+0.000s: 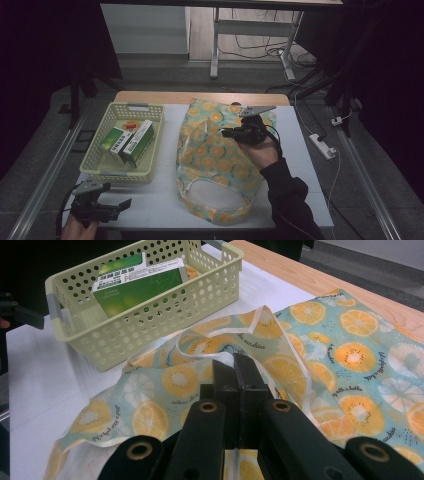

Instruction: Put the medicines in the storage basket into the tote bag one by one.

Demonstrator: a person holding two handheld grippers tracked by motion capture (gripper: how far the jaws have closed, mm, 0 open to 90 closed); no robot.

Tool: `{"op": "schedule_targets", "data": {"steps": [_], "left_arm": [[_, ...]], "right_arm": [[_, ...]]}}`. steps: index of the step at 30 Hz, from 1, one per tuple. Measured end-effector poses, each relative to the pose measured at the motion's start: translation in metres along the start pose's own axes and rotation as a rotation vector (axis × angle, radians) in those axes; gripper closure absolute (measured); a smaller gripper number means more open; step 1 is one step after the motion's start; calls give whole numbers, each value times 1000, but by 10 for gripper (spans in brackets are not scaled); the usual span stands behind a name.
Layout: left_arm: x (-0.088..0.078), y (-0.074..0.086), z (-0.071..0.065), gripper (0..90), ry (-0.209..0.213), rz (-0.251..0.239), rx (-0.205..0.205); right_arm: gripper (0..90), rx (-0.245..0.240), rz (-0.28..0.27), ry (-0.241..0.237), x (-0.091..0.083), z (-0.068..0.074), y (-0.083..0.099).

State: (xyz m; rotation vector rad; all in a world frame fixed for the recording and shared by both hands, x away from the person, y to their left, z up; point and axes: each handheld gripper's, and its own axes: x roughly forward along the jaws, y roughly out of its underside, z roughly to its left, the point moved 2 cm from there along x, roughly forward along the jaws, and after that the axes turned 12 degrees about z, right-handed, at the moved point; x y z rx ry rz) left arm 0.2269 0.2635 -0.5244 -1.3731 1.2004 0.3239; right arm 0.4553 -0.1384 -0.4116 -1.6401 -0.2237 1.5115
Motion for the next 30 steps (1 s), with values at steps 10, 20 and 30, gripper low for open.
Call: {"op": "schedule_targets", "data": {"steps": [10,20,30], "left_arm": [[-10,-8,7,0,-9,-58,5],[-16,-19,11,0,-45,-94,4],[-25,-31,28,0,-66,-118,-30]], "right_arm": [[898,0,-3,3,-1,-1,1],[898,1,3,0,1,-2,1],[898,-3,6,-2,1,-1,1]]}}
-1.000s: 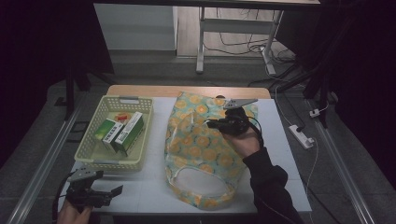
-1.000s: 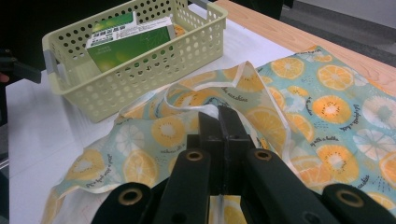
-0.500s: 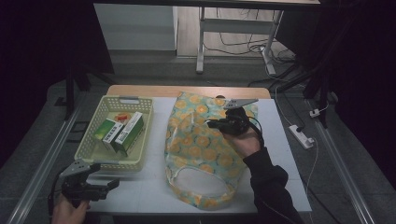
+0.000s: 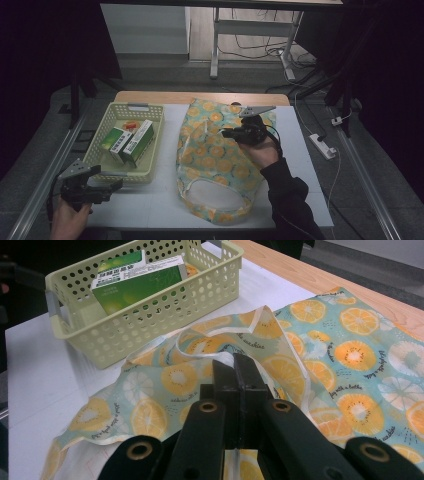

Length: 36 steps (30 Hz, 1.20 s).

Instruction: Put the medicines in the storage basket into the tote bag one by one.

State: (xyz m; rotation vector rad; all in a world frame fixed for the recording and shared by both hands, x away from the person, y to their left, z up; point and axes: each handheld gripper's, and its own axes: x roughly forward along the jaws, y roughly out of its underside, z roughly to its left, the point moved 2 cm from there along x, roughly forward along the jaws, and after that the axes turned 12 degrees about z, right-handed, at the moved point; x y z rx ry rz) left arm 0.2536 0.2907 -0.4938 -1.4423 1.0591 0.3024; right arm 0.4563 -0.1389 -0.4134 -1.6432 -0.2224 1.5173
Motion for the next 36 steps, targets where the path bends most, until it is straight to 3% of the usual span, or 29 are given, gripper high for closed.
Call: {"op": "schedule_targets", "data": {"steps": [8,13,18,27,32,36], "left_arm": [[0,-13,15,0,-62,3,-13],[6,-22,25,0,-93,31,-18],[9,-30,34,0,-68,58,-28],[20,-44,50,2,-77,68,-26],[24,-52,57,0,-108,93,-40],[27,-59,63,4,-148,144,-12]], "right_arm": [[898,2,-1,-1,0,0,0],[898,1,0,-1,0,0,0],[898,2,0,-2,0,0,0],[897,1,1,-2,0,-1,0],[897,0,2,-1,0,-1,0],[897,-1,5,-2,0,0,0]]}}
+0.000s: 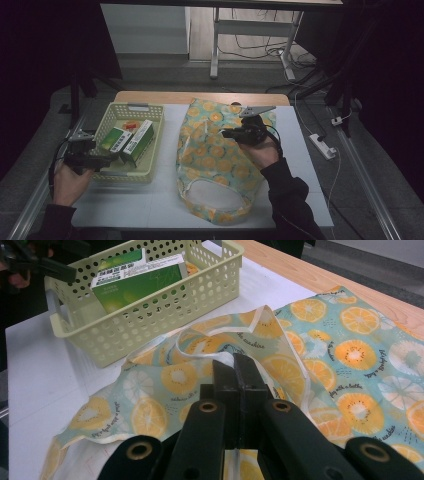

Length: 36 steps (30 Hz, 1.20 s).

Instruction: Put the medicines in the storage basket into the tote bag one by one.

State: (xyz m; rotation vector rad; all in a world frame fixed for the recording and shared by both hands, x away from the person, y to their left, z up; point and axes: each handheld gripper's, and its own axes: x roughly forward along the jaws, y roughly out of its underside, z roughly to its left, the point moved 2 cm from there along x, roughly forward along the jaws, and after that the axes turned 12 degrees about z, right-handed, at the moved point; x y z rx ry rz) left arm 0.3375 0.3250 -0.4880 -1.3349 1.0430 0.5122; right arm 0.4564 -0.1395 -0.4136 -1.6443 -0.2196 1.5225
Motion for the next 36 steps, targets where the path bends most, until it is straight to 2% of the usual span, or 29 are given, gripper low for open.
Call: {"op": "schedule_targets", "data": {"steps": [4,8,13,16,25,26,34,36], "left_arm": [[4,-7,7,1,-41,48,10],[9,-12,12,0,-7,67,-8],[18,-17,15,1,1,112,-3],[20,-20,15,2,-6,140,4],[27,-28,18,8,11,208,36],[29,-30,19,7,13,227,44],[32,-35,22,23,3,230,51],[33,-36,22,33,16,240,58]], "right_arm": [[897,-3,1,1,0,0,0],[897,-3,1,1,0,0,0],[897,-5,2,-2,0,0,0],[897,-6,3,-2,0,0,0],[896,-9,0,-6,0,0,0],[896,-8,0,-6,-1,0,0],[896,-7,-4,-10,-2,-1,0],[896,-6,-5,-10,-2,-1,0]]}}
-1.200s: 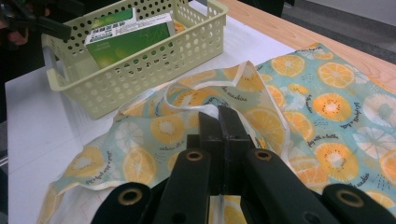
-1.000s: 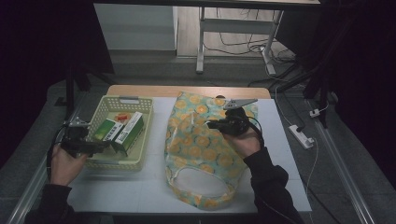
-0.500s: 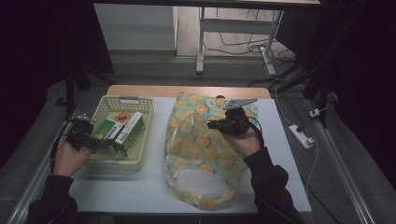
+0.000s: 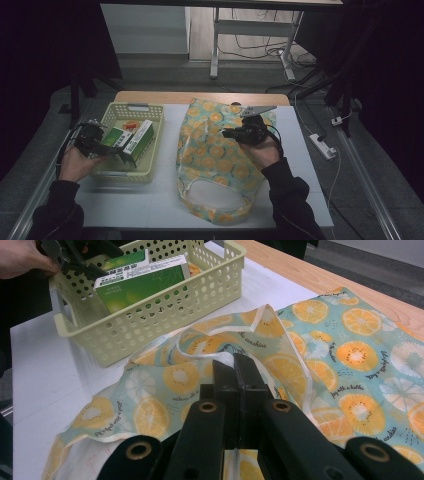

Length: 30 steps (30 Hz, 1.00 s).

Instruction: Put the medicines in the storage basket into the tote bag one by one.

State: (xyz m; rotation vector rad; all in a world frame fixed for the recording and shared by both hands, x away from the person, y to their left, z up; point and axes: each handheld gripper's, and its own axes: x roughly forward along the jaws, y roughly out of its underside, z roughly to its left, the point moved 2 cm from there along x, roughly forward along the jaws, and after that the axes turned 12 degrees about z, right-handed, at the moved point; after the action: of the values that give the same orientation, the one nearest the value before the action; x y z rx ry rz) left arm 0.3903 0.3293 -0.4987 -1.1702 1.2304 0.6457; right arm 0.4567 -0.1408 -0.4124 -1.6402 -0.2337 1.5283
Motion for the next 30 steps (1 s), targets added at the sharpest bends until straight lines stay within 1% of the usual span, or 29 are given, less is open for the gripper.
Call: {"op": "schedule_targets", "data": {"steps": [2,3,7,10,13,17,18,20,22,24,26,30], "left_arm": [[2,-1,0,39,-1,27,6],[3,-2,0,43,1,29,4],[4,-3,1,60,12,61,10],[6,-4,1,111,6,78,9],[6,-4,1,131,4,83,9],[5,-3,2,150,-2,81,5],[5,-3,2,154,-16,84,1],[4,-3,3,162,-17,80,-9],[4,-3,3,165,-19,79,-12],[3,-3,2,166,-30,78,-8],[2,-2,2,167,-35,66,-13],[-2,-1,2,167,-24,24,-37]], "right_arm": [[896,0,1,0,0,0,0],[896,0,1,-1,0,0,0],[896,3,1,-1,0,-1,0],[896,2,1,-1,0,0,0],[896,2,-1,0,-1,-1,0],[896,4,-1,0,-1,-1,1],[896,4,-1,0,-1,-1,1],[896,5,0,0,0,-1,1],[896,4,1,1,0,-1,1],[896,5,2,0,0,-1,1],[896,7,0,0,0,-2,1],[896,8,-1,0,1,-3,1]]}}
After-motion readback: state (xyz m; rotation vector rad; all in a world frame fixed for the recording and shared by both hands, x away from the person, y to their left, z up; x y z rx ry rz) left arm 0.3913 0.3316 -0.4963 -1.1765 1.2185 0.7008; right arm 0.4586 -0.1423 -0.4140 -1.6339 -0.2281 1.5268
